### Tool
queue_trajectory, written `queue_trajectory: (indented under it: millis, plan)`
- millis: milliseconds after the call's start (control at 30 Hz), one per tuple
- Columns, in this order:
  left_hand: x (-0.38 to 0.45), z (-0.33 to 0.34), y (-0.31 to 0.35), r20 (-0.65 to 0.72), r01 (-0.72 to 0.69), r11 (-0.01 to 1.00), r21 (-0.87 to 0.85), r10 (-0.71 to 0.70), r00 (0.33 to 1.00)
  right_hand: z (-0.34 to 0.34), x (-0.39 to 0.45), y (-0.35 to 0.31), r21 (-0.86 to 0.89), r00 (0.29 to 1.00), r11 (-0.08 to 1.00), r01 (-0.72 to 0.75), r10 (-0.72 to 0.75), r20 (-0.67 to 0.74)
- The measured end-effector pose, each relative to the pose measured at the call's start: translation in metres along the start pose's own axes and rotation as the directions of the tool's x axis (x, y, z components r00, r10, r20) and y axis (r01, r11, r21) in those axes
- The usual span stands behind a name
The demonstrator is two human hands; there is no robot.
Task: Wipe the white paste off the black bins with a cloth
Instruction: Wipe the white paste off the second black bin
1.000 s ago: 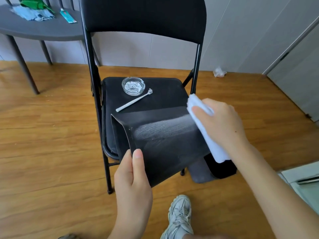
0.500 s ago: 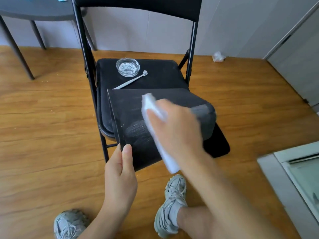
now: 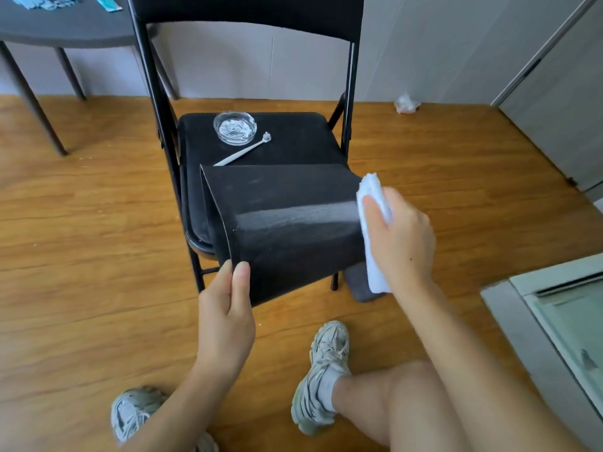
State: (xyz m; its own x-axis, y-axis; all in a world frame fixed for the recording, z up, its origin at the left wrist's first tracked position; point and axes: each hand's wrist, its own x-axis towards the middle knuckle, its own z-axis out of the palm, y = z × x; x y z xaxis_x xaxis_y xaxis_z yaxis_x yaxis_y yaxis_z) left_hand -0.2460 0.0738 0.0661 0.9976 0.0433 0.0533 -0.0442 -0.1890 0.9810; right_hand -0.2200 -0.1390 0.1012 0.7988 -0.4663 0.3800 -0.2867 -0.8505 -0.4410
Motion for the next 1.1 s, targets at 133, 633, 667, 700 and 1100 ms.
queue_trajectory:
  millis: [133, 633, 667, 700, 1100]
  plan:
    - [0.007, 0.007, 0.039, -0.049, -0.067, 0.998, 0.003, 0.067, 0.997, -0.019, 0.016, 0.025, 0.107, 0.966, 0.96, -0.259, 0.26, 0.0]
    - [-0.03, -0.057, 0.166, -0.041, 0.435, 0.734, -0.521, -0.53, 0.847, -0.154, -0.036, -0.005, 0.82, 0.966, 0.511, -0.257, 0.115, 0.232]
    - [-0.036, -0.062, 0.172, -0.036, 0.433, 0.731, -0.528, -0.529, 0.848, -0.161, -0.042, -0.008, 0.827, 0.97, 0.511, -0.235, 0.068, 0.233]
    - [-0.044, -0.065, 0.179, -0.037, 0.431, 0.724, -0.539, -0.531, 0.847, -0.168, -0.047, -0.011, 0.833, 0.977, 0.516, -0.198, 0.033, 0.212]
    - [-0.107, -0.105, 0.238, 0.081, 0.36, 0.669, -0.651, -0.41, 0.908, -0.228, -0.07, -0.046, 0.904, 0.999, 0.424, 0.05, -0.027, -0.042]
